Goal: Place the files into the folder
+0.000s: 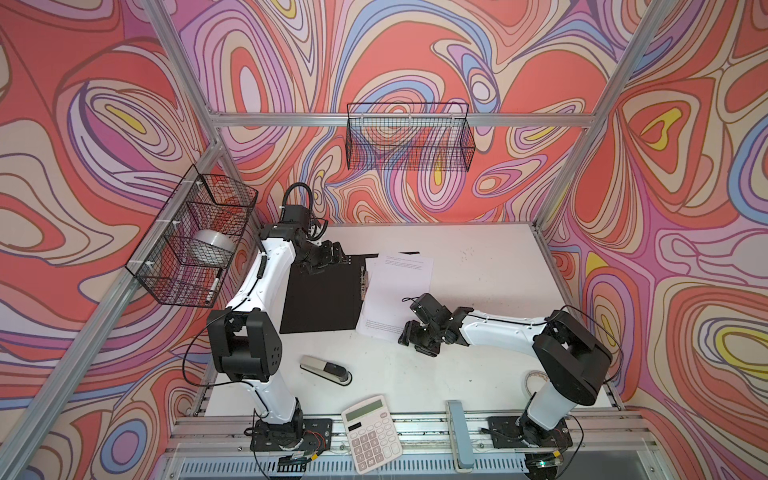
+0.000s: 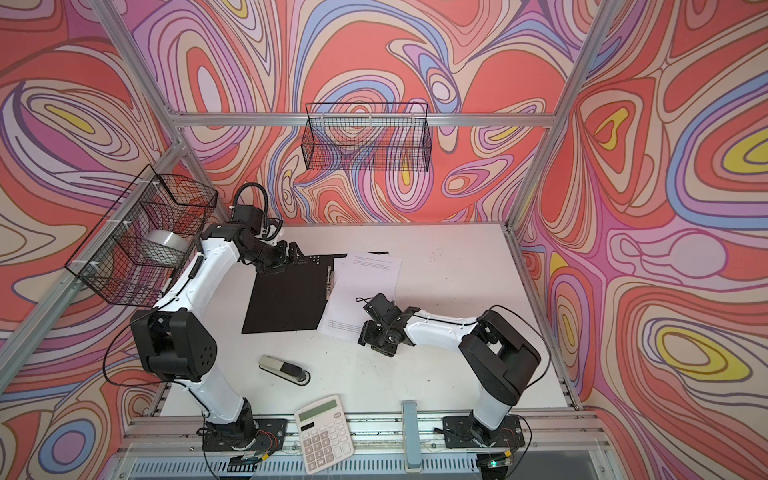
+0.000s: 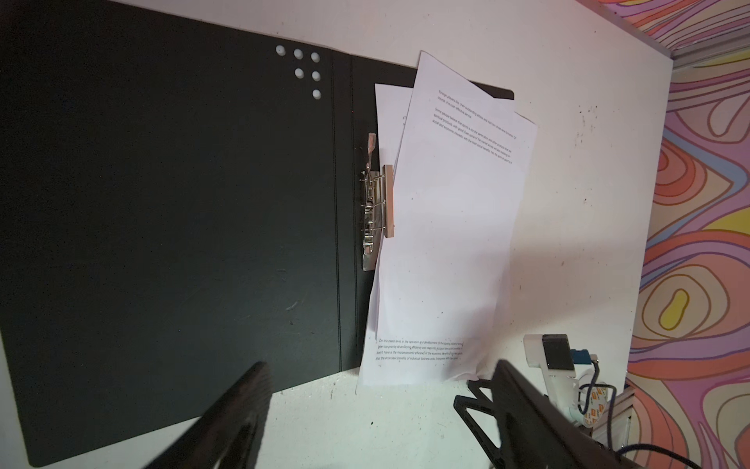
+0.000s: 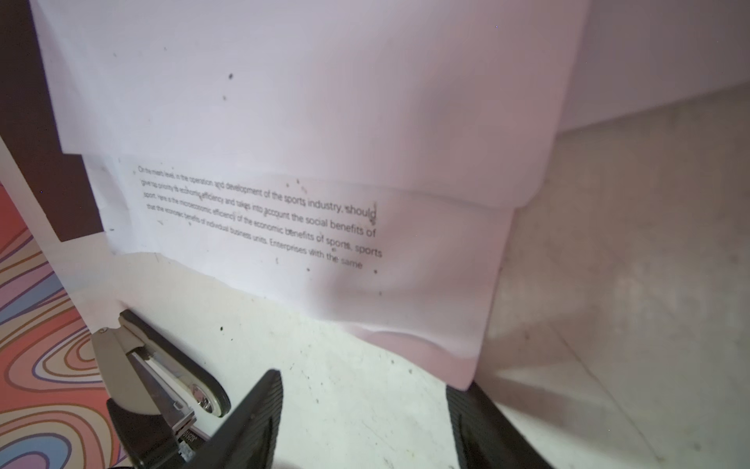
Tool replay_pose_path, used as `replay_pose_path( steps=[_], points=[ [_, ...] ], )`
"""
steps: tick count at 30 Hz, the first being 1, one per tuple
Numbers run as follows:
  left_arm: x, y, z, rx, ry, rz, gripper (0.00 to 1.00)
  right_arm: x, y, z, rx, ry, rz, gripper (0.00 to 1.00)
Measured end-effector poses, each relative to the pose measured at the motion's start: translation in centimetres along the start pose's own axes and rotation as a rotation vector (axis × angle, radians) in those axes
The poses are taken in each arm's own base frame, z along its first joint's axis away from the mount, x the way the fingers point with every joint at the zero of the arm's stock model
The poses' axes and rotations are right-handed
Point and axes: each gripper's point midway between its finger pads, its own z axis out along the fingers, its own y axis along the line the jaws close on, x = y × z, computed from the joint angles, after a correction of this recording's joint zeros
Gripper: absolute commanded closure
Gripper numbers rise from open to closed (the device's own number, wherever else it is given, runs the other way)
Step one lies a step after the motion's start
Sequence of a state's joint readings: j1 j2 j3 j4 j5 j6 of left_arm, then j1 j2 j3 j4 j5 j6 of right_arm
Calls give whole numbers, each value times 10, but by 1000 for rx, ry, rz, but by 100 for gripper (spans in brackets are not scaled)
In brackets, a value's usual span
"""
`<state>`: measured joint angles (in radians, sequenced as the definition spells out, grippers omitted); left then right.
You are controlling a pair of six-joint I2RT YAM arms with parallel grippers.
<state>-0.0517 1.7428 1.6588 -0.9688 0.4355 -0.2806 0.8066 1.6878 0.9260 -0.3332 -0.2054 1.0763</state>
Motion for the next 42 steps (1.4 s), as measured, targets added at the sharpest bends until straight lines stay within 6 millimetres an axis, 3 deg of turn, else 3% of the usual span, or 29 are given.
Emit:
replay_pose_path(
  steps=[15, 26, 36, 39, 42],
  points=[
    [21, 4, 17, 32, 75, -32, 16, -27, -14, -2, 134, -106, -20, 33],
    [35, 9, 29, 46, 117, -49, 17, -62, -23, -14, 185, -157, -33, 31],
    [46, 7, 41, 88, 144, -14, 18, -80, -7, -31, 175, -163, -110, 32],
    [53, -2, 44, 105, 159, 109, 18, -89, 5, -45, 165, -162, -144, 34],
    [70, -15, 49, 99, 193, 307, 17, -115, 19, -68, 134, -195, -168, 35]
  ],
)
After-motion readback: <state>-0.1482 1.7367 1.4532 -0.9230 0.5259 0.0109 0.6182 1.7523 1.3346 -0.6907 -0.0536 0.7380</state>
